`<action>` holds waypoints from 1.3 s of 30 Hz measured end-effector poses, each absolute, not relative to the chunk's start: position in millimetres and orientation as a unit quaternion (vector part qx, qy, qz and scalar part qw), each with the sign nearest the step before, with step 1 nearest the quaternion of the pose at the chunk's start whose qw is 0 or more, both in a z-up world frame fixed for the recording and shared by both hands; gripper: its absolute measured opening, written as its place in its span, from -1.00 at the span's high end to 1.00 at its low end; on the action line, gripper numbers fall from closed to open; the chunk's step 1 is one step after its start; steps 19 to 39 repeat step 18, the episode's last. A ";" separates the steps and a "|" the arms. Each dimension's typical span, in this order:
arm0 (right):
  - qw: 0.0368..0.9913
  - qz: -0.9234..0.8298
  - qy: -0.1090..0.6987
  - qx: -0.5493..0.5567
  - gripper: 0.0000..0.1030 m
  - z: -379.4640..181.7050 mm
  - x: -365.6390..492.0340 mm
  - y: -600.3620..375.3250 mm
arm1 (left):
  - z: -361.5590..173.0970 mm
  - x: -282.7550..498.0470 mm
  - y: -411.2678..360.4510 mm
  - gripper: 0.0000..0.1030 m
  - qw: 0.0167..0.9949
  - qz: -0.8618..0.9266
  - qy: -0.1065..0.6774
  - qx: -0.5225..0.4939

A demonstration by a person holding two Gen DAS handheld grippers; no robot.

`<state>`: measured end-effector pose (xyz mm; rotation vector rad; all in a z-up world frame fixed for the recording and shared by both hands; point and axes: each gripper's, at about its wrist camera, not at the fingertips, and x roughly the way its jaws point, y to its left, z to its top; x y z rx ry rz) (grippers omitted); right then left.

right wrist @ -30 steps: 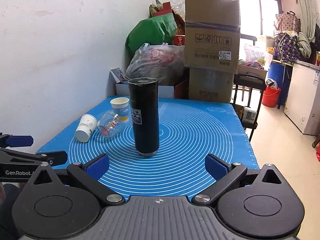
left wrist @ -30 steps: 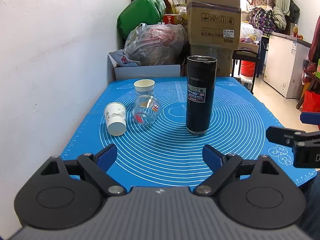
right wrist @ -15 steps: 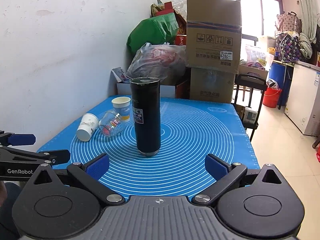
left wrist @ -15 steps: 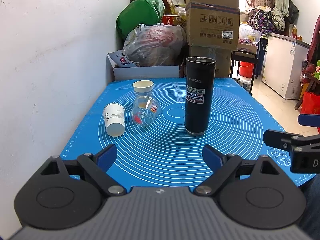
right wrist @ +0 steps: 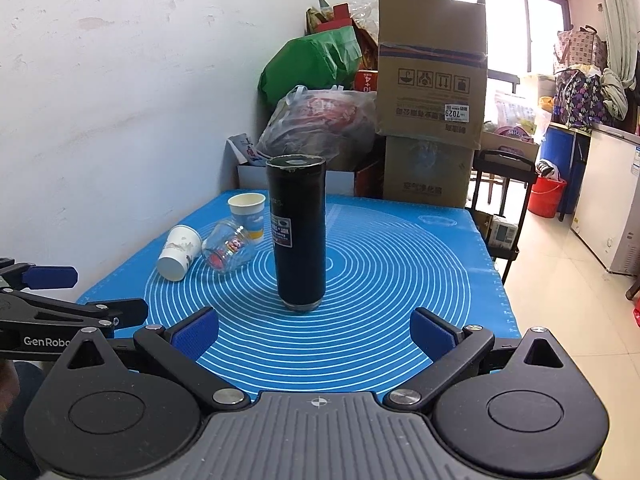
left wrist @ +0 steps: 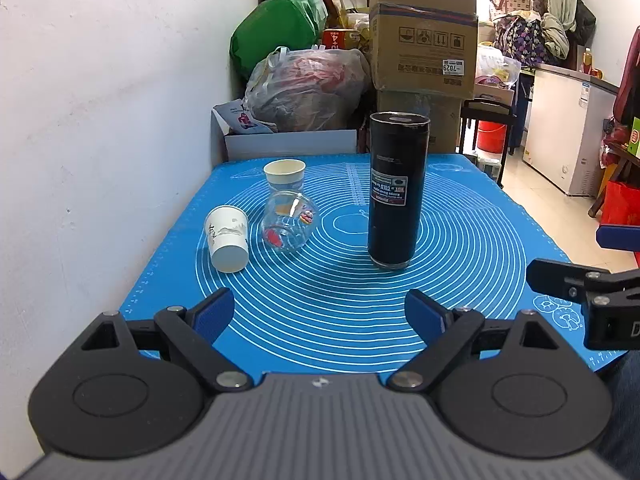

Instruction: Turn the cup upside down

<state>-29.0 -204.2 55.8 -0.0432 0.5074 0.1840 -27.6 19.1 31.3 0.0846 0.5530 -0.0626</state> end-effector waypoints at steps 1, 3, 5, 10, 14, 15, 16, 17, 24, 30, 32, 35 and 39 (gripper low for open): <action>0.964 0.092 0.250 -0.021 -1.00 56.0 -29.3 -204.5 | 31.3 -27.5 18.7 -0.78 0.960 -0.032 0.273 0.042; 0.963 0.092 0.251 -0.020 -1.00 56.3 -29.1 -204.3 | 30.3 -27.3 17.9 -0.78 0.960 -0.032 0.274 0.043; 0.963 0.093 0.251 -0.020 -1.00 56.3 -29.1 -204.4 | 30.1 -27.4 17.7 -0.78 0.960 -0.032 0.275 0.043; 0.963 0.094 0.252 -0.020 -1.00 56.2 -29.1 -203.9 | 30.0 -27.8 17.6 -0.78 0.961 -0.030 0.273 0.042; 0.963 0.095 0.252 -0.022 -1.00 55.9 -28.7 -203.2 | 30.1 -27.5 17.8 -0.78 0.961 -0.029 0.273 0.042; 0.963 0.094 0.252 -0.022 -1.00 55.8 -28.5 -203.0 | 30.2 -27.6 17.8 -0.78 0.961 -0.028 0.272 0.043; 0.963 0.094 0.253 -0.021 -1.00 55.7 -28.7 -203.2 | 30.5 -27.4 18.1 -0.78 0.961 -0.029 0.273 0.042; 0.963 0.095 0.253 -0.020 -1.00 55.5 -28.9 -204.5 | 30.5 -27.4 18.0 -0.78 0.961 -0.028 0.273 0.042; 0.963 0.094 0.253 -0.020 -1.00 55.2 -29.2 -204.7 | 30.5 -27.4 17.8 -0.78 0.961 -0.027 0.272 0.042; 0.963 0.094 0.253 -0.020 -1.00 55.2 -29.2 -204.7 | 30.5 -27.4 17.8 -0.78 0.961 -0.027 0.272 0.042; 0.963 0.094 0.253 -0.020 -1.00 55.2 -29.2 -204.7 | 30.5 -27.4 17.8 -0.78 0.961 -0.027 0.272 0.042; 0.963 0.094 0.253 -0.020 -1.00 55.2 -29.2 -204.7 | 30.5 -27.4 17.8 -0.78 0.961 -0.027 0.272 0.042; 0.963 0.094 0.253 -0.020 -1.00 55.2 -29.2 -204.7 | 30.5 -27.4 17.8 -0.78 0.961 -0.027 0.272 0.042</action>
